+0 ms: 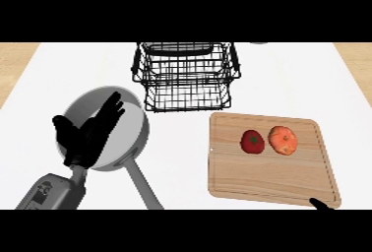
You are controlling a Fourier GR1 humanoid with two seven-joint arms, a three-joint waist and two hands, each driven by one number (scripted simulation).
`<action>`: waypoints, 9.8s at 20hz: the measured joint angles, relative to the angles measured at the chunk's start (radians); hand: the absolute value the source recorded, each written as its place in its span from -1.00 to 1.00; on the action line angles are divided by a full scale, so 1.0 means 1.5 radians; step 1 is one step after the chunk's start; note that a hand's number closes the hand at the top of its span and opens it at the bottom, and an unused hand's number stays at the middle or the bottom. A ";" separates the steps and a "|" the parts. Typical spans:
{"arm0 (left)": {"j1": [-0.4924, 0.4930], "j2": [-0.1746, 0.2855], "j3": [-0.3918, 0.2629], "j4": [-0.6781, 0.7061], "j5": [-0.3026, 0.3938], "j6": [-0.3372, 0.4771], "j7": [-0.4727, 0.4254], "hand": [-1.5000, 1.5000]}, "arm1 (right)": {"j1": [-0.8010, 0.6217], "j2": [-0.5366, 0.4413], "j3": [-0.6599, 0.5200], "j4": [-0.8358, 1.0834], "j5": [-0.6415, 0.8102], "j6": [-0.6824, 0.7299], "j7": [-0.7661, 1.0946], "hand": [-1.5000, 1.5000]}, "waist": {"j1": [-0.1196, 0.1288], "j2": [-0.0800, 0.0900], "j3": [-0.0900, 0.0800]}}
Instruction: Pick the squash from the cutting board and place it in the tiered basket
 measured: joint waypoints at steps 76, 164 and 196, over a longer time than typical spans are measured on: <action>0.027 -0.170 0.175 -0.031 -0.194 -0.158 0.080 0.00 | -0.347 0.150 0.017 0.311 0.509 0.023 0.601 1.00 | 0.012 -0.009 -0.005; -0.025 -0.202 0.175 -0.010 -0.224 -0.191 0.092 0.00 | -1.139 0.216 -0.021 0.640 0.262 0.007 0.642 -1.00 | 0.070 0.016 0.004; 0.072 -0.180 0.229 -0.054 -0.214 -0.166 0.096 0.00 | -0.859 0.020 0.016 0.304 0.080 0.091 0.649 -1.00 | -0.049 -0.024 0.005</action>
